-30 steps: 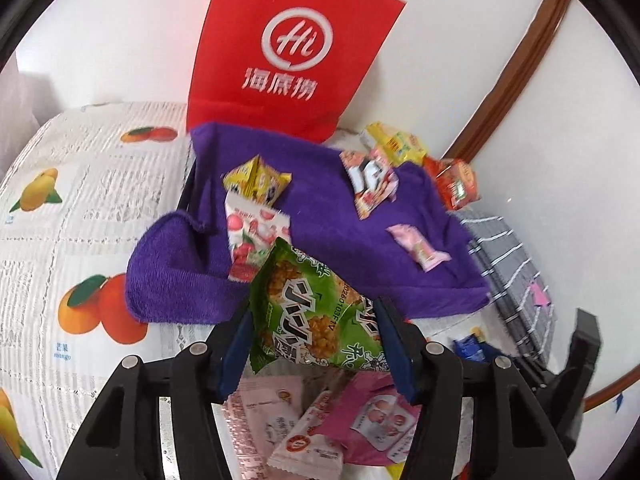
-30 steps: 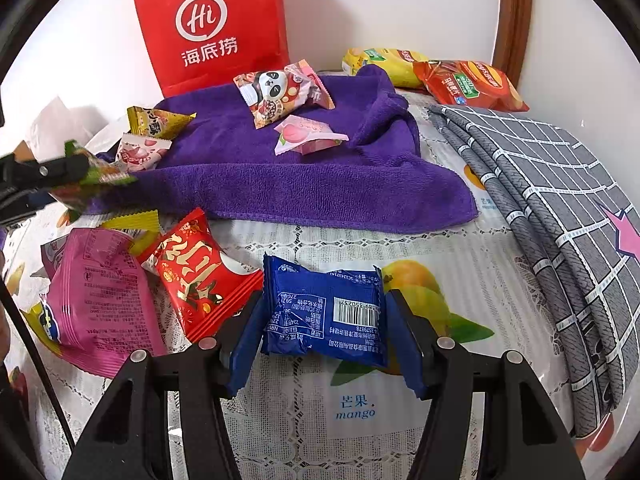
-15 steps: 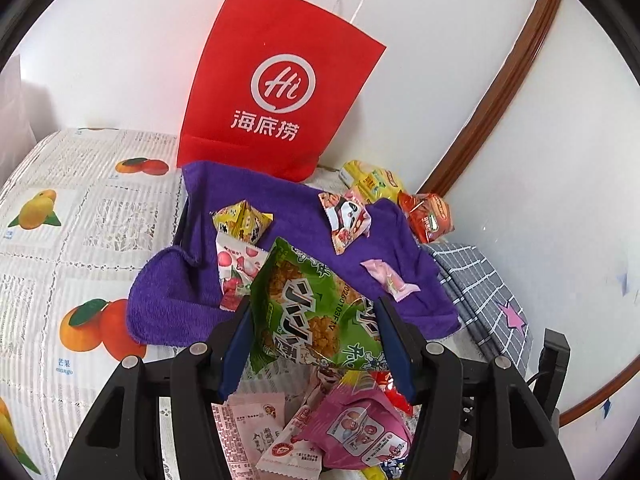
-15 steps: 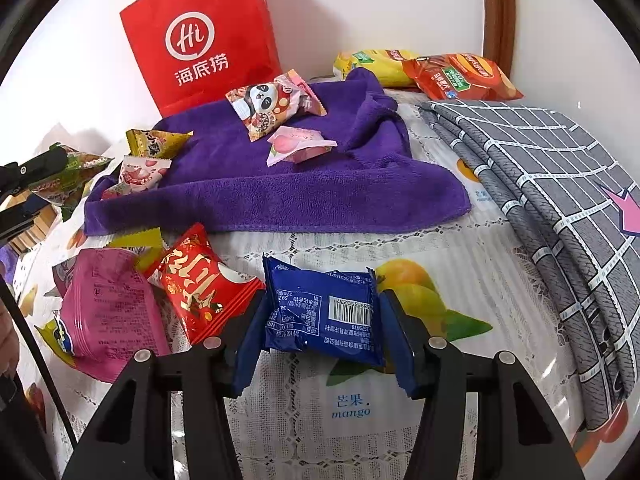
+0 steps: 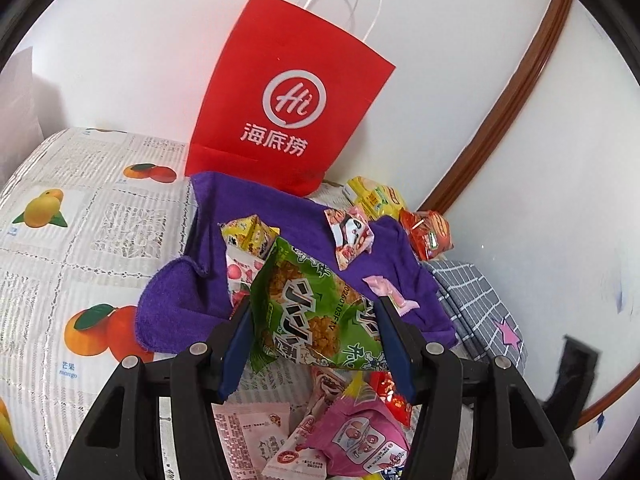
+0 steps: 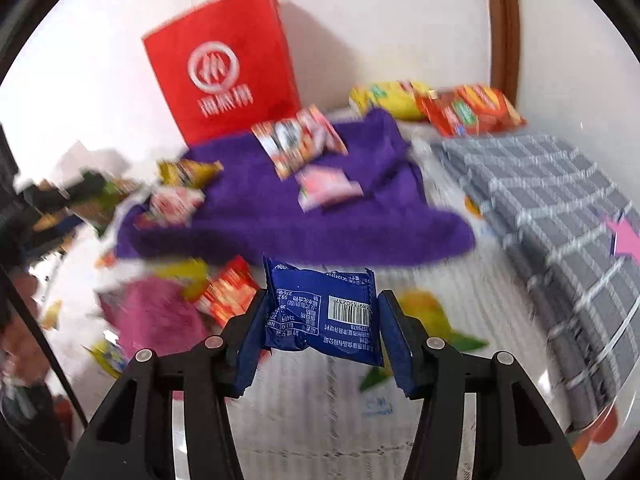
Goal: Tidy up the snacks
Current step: 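Carry both packets to the towel while the right gripper releases the blue packet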
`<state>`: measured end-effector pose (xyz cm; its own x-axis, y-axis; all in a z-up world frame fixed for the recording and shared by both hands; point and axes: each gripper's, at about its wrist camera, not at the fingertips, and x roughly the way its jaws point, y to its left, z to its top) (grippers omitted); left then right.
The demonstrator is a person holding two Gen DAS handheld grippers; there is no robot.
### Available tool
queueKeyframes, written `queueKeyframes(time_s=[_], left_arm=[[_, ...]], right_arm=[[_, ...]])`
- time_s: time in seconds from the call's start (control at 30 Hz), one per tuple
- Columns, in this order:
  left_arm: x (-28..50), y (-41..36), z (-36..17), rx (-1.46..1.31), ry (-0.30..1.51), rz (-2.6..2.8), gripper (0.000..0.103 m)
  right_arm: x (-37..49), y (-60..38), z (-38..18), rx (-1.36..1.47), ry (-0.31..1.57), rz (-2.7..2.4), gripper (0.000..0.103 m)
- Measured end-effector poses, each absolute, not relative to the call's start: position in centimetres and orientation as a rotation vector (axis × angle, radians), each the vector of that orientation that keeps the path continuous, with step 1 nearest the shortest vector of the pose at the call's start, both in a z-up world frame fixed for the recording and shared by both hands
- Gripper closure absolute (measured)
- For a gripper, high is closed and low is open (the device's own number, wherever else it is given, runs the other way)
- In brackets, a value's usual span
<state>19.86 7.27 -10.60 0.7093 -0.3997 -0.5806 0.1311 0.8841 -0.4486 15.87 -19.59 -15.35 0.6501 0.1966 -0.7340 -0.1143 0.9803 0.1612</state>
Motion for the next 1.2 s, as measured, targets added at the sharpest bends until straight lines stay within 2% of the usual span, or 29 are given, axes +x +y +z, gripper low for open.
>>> queueKeyframes(time_s=[0.17, 0.37, 0.7, 1.2], left_arm=[[19.7, 7.8, -10.3, -0.411, 0.703, -0.31, 0.046], [20.0, 8.4, -10.5, -0.423, 0.704, -0.273, 0.046], [20.4, 9.9, -11.2, -0.473, 0.704, -0.21, 0.046], [20.3, 9.8, -11.5, -0.485, 0.69, -0.187, 0.046]], right_arm=[[17.5, -18.4, -11.5, 0.078, 0.759, 0.207, 0.049], [22.1, -17.0, -10.3, 0.09, 0.743, 0.231, 0.049], [29.0, -14.6, -15.2, 0.135, 0.843, 0.323, 0.049], [29.9, -14.4, -20.4, 0.158, 0.957, 0.303, 0.045]])
